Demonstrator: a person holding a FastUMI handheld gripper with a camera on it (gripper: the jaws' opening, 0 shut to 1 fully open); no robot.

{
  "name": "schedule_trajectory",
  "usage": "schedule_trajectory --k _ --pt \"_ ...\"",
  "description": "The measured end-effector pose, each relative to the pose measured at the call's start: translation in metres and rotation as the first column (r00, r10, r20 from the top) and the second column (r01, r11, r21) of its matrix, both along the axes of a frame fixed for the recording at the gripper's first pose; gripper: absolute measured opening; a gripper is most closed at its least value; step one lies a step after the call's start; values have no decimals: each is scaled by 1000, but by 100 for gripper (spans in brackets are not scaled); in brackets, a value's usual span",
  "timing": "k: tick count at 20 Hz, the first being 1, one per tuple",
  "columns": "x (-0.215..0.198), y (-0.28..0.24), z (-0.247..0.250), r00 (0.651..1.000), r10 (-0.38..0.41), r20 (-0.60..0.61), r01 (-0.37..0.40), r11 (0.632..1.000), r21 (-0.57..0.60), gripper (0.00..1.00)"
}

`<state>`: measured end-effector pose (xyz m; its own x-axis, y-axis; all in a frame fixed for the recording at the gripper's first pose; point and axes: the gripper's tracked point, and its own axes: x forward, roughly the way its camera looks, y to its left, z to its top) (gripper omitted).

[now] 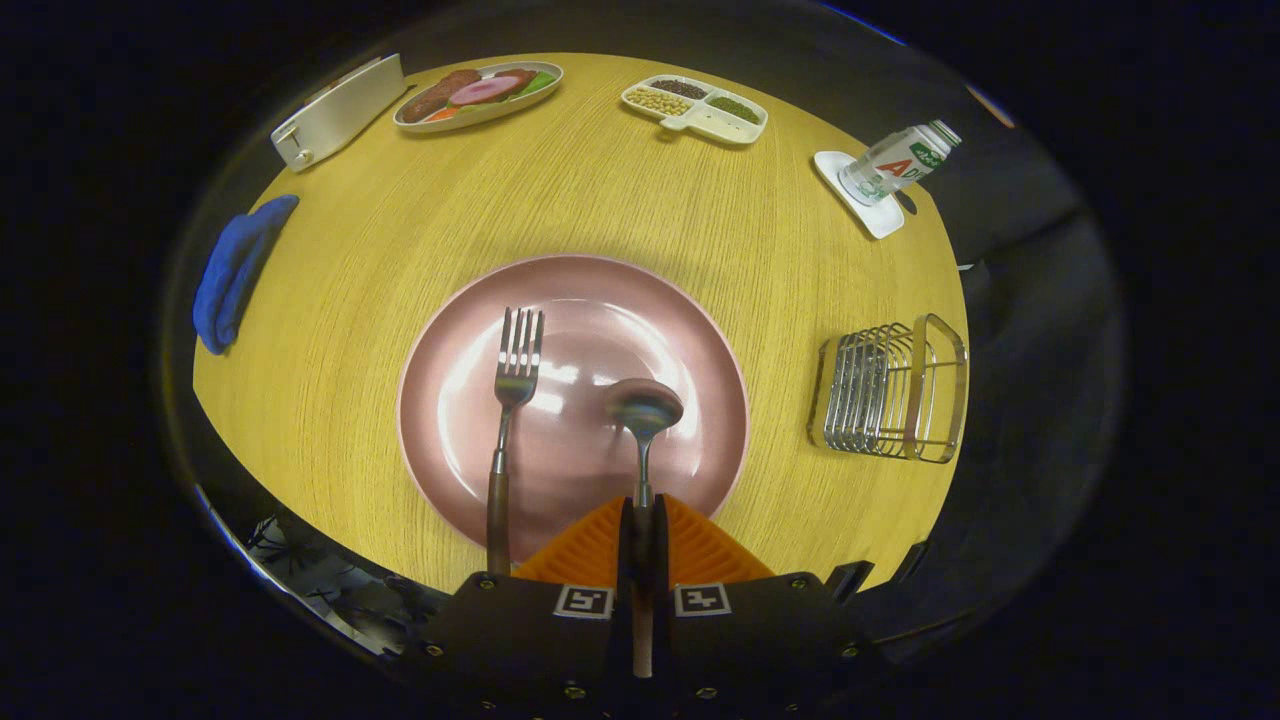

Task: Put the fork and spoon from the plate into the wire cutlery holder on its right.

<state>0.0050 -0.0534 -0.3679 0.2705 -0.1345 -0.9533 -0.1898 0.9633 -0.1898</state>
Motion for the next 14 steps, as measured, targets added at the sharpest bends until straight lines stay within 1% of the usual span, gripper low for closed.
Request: schedule_trajectory --k 4,9,14 --pt "0 1 12 1000 -7 18 7 1000 -7 8" --pt "6 -6 43 998 -11 67 15 999 -46 8" --pt "16 -27 85 989 -59 137 70 995 -76 8"
